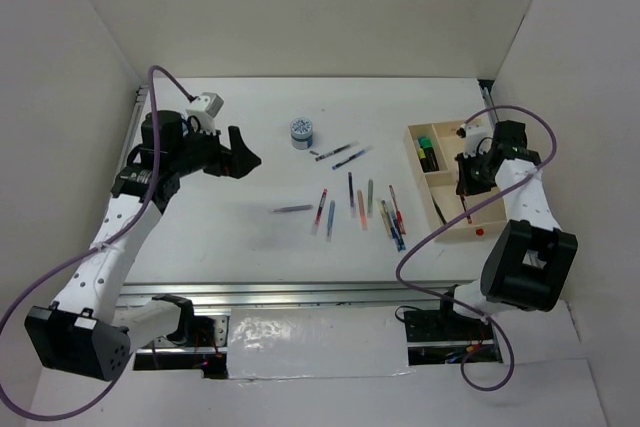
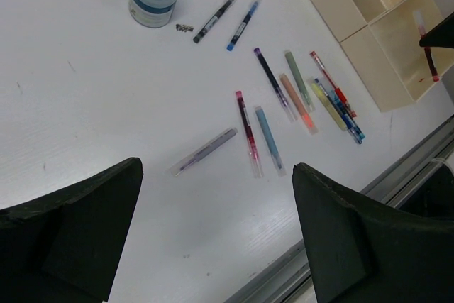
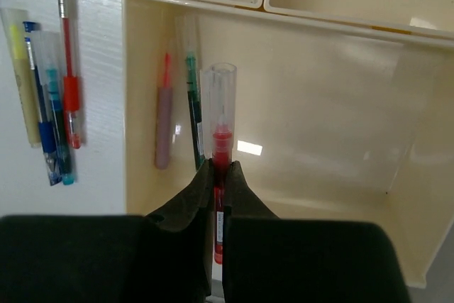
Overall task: Sort the stationery into containers
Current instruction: Place the pen in the storage box.
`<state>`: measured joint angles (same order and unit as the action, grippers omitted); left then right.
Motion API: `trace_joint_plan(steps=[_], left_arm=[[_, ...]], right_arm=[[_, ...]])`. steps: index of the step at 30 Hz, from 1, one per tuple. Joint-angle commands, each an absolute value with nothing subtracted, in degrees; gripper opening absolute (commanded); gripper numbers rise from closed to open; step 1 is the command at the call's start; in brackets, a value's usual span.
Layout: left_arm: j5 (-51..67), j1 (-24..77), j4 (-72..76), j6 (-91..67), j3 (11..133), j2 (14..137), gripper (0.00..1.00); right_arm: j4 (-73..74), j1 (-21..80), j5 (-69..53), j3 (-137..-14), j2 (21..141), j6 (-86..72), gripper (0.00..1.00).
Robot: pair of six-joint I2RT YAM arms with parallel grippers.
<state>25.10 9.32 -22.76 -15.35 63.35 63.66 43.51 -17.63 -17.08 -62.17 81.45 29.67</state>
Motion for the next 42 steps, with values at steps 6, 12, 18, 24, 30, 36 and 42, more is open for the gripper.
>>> trace_joint_plan(steps=[6, 12, 18, 24, 30, 36, 42], left_arm=[[19.1, 13.1, -19.7, -10.5, 63.6, 66.2, 0.99], [18.7, 13.9, -18.7, -7.5, 64.6, 69.2, 0.96], [17.7, 15.0, -16.7, -6.4, 66.3, 72.6, 0.99], [16.6, 18.3, -13.6, 1.4, 69.1, 79.4, 0.95], [12.7, 24.4, -9.5, 6.8, 77.8, 91.2, 0.63], [8.3, 29.7, -2.0, 12.2, 84.0, 104.8, 0.43], [10.5, 30.4, -3.5, 12.0, 97.1, 120.0, 0.38]], right_arm=[[35.2, -14.8, -11.6, -60.6, 88.5, 27.8, 0.0], [35.6, -13.3, -11.3, -63.5, 94.6, 22.0, 0.0], [36.4, -11.2, -11.6, -64.0, 96.3, 17.5, 0.25], [38.1, -10.0, -11.8, -64.3, 93.5, 16.2, 0.44], [43.0, -11.0, -12.8, -67.8, 89.7, 16.5, 0.46], [48.1, -13.1, -16.9, -74.4, 82.3, 16.4, 0.46], [51.1, -14.0, -25.0, -76.6, 73.8, 14.4, 0.46]])
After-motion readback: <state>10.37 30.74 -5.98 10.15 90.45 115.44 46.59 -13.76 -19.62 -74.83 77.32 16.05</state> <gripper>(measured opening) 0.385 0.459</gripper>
